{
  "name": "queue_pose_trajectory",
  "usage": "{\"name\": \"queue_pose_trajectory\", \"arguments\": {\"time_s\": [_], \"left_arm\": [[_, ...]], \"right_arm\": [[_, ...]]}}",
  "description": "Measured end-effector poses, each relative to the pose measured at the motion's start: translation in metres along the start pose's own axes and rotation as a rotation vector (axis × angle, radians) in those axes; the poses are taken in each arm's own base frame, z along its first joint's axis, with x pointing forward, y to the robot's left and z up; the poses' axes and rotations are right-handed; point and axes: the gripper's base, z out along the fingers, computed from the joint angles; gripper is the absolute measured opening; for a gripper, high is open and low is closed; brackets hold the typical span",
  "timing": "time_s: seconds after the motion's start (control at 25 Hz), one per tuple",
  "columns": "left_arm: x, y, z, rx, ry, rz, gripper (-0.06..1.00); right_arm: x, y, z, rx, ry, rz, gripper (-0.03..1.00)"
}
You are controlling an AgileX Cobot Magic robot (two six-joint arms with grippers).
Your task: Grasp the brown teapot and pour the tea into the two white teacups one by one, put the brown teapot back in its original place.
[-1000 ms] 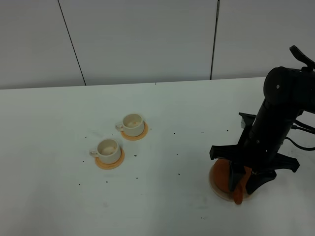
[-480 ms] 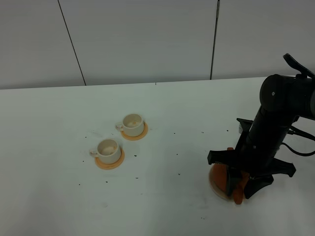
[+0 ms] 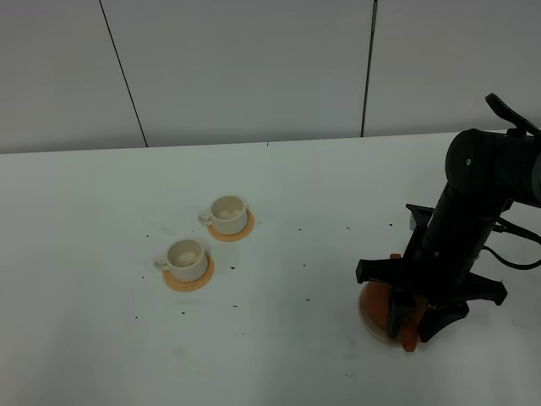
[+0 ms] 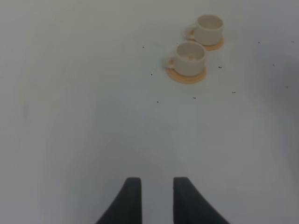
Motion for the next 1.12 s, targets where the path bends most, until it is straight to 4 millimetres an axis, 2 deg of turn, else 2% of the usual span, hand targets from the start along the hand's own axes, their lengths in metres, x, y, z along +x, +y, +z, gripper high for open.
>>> {"name": "queue_pose_trajectory", "arguments": {"time_s": [1.12], "left_arm": [[0.0,0.0,0.0,0.0,0.0,0.0,0.24]], "right_arm": [[0.0011,0.0029,0.0016,0.004,0.002,-0.007,0.35]]}}
